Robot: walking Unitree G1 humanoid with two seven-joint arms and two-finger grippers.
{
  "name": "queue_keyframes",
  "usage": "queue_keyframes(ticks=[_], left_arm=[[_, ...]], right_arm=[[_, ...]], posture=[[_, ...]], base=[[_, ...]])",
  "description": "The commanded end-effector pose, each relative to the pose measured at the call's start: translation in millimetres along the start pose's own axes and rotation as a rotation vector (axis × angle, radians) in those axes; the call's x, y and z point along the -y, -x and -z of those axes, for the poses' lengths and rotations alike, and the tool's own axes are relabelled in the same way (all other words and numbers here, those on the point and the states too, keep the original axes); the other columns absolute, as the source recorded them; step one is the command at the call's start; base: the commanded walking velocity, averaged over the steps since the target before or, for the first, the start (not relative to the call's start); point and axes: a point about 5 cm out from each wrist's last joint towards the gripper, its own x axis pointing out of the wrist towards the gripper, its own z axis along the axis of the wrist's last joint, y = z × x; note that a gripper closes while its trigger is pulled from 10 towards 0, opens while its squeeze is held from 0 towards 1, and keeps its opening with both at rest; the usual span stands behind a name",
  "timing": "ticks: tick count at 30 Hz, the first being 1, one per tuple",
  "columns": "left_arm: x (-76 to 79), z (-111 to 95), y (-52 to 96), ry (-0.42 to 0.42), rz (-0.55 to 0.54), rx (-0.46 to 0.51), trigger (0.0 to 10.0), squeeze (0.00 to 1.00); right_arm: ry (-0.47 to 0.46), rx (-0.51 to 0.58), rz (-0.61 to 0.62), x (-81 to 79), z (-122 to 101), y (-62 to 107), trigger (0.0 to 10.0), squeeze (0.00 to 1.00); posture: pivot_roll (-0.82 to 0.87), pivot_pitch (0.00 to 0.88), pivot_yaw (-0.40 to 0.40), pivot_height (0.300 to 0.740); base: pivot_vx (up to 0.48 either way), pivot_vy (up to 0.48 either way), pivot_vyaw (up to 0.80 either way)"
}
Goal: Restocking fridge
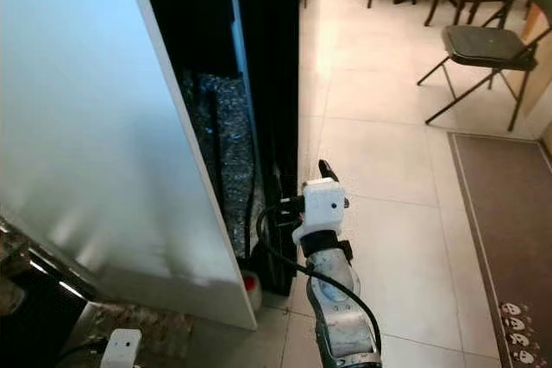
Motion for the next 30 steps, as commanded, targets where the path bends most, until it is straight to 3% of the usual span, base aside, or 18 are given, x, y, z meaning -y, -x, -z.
queue_keyframes(ticks=[1,2,6,16,30], left_arm=[[-10.6,6,1.7,-0.006,-0.019,-0.019,10.0,0.0],[-12.2,6,1.9,-0.007,-0.019,-0.019,10.0,0.0],[-13.2,6,2.1,-0.007,-0.019,-0.02,10.0,0.0],[-12.5,7,2.2,-0.011,-0.013,-0.027,10.0,0.0],[-9.7,10,2.5,-0.006,-0.014,-0.032,10.0,0.0]], right_arm=[[-0.021,-0.025,0.008,4.0,2,1.1,10.0,0.0],[0.011,-0.032,0.037,11.1,3,0.9,10.0,0.0],[-0.018,-0.035,0.14,26.6,1,0.4,10.0,0.0],[-0.06,-0.067,0.335,47.9,0,1.4,10.0,0.0],[-0.055,-0.071,0.344,47.1,-5,-7.8,10.0,0.0]], posture=[[-0.14,0.0,0.092,0.74],[-0.14,0.0,0.093,0.74],[-0.15,0.0,0.1,0.74],[-0.14,0.014,0.106,0.74],[-0.13,0.021,0.109,0.74]], base=[[0.0,0.0,0.0],[0.0,0.0,0.0],[0.0,0.0,0.0],[0.0,0.057,0.0],[0.0,0.381,-0.33]])
